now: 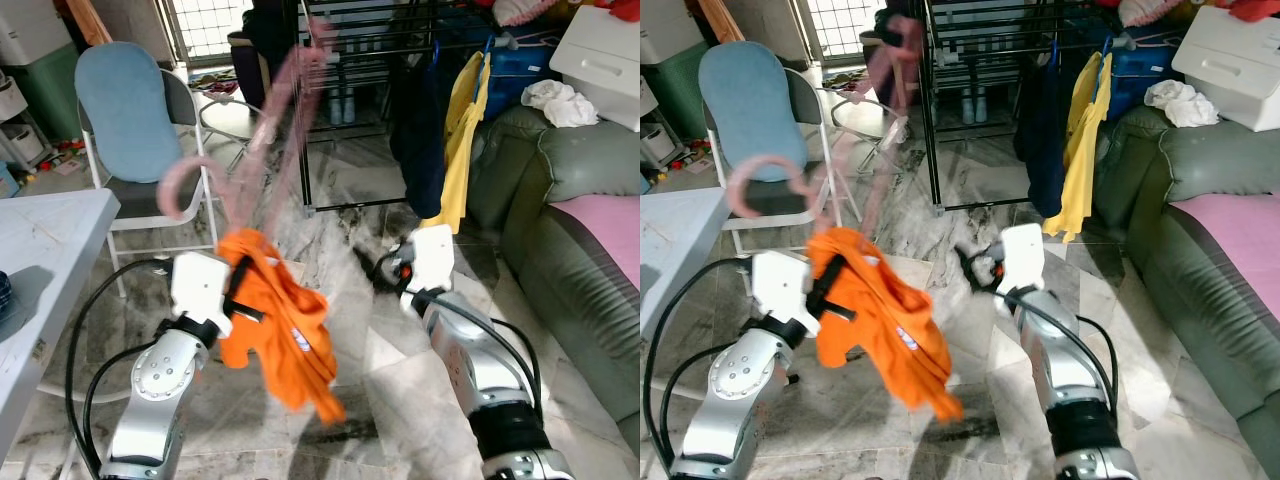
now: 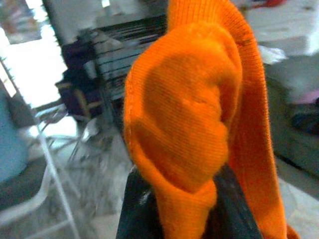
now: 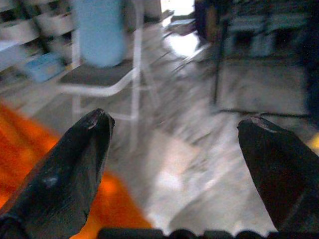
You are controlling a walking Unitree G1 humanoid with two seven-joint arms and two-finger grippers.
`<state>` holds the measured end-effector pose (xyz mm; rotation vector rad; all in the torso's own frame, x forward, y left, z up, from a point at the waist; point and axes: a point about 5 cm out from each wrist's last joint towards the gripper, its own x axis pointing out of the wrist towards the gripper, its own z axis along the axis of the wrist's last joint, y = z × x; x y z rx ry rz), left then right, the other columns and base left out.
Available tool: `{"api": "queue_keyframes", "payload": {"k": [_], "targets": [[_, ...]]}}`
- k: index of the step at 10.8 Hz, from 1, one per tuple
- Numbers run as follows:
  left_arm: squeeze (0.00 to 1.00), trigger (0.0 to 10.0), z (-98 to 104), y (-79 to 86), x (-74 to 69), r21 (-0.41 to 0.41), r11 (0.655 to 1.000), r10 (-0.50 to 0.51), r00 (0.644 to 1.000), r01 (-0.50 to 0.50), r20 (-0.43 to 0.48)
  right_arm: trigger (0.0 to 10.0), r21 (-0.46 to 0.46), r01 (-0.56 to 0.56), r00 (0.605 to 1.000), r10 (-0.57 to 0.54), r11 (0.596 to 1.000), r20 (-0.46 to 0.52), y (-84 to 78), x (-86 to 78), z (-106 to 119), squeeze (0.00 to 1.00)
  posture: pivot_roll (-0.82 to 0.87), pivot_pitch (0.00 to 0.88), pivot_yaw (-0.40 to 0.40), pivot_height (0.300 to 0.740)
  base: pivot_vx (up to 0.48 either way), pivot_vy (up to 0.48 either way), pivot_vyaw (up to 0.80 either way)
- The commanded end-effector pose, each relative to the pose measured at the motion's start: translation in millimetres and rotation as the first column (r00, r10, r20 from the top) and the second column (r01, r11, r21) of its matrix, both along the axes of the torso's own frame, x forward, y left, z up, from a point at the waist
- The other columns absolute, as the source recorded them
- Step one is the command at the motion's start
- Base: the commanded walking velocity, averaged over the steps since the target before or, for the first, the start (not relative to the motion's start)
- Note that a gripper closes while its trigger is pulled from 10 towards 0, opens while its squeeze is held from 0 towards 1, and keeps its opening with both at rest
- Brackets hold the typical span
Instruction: Hang hanger
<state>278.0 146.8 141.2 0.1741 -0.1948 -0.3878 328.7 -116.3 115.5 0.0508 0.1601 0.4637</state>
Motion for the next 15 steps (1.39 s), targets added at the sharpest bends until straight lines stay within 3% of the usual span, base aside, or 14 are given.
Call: {"api": "queue_keyframes", "payload": {"k": [1,3,4,6,8,11,12,14,15], "targets": [[0.00,0.0,21,0.2,4.7,0.062,0.997,-0.047,0.993,0.041,0.107,10.0,0.021,-0.069,0.998,0.069,0.997,-0.004,3.5,-0.8,7,0.00,-0.02,0.000,0.064,0.740,0.000,0.000,0.00],[0.00,0.0,39,1.3,12.8,0.154,0.984,-0.113,0.979,0.087,0.170,10.0,0.056,-0.220,0.974,0.222,0.974,-0.035,12.2,-3.7,11,0.00,-0.02,0.000,0.062,0.740,0.000,0.000,0.00],[0.00,0.0,56,-5.4,17.3,0.154,0.983,-0.137,0.964,0.103,0.227,10.0,0.062,-0.346,0.937,0.348,0.936,-0.033,23.5,-9.9,16,0.00,-0.02,0.000,0.062,0.740,0.000,0.000,0.00],[0.00,0.0,61,-18.6,13.1,0.140,0.977,-0.191,0.950,0.160,0.246,10.0,0.070,-0.376,0.923,0.380,0.924,-0.061,28.9,-12.2,12,0.00,-0.02,0.000,0.062,0.740,0.000,0.000,0.00],[0.00,0.0,67,-29.5,7.0,0.113,0.970,-0.239,0.933,0.216,0.269,10.0,0.049,-0.352,0.932,0.355,0.935,-0.078,27.4,-7.4,9,0.00,-0.02,0.000,0.063,0.740,0.000,0.000,0.00],[0.00,0.0,88,-29.4,-0.7,0.097,0.967,-0.254,0.909,0.235,0.331,10.0,0.020,-0.163,0.972,0.164,0.986,-0.170,7.2,3.3,-5,0.00,-0.01,0.000,0.061,0.740,0.000,0.000,0.00],[0.00,0.0,91,-23.7,-0.8,0.088,0.973,-0.232,0.913,0.215,0.335,0.0,-0.002,-0.078,0.967,0.075,0.997,-0.242,-3.7,4.4,-17,0.00,-0.01,0.000,0.056,0.740,0.000,0.000,0.00],[0.00,0.0,81,-6.4,0.4,0.106,0.981,-0.185,0.936,0.160,0.300,0.0,0.004,0.017,0.964,-0.015,1.000,-0.267,-23.7,4.6,-21,0.00,-0.01,0.000,0.050,0.740,0.000,0.000,0.00],[0.00,0.0,70,2.0,0.0,0.134,0.981,-0.173,0.947,0.141,0.270,0.0,-0.019,0.089,0.962,-0.091,0.996,-0.257,-44.2,9.2,-17,0.00,-0.01,0.000,0.050,0.740,0.000,0.000,0.00]]}}
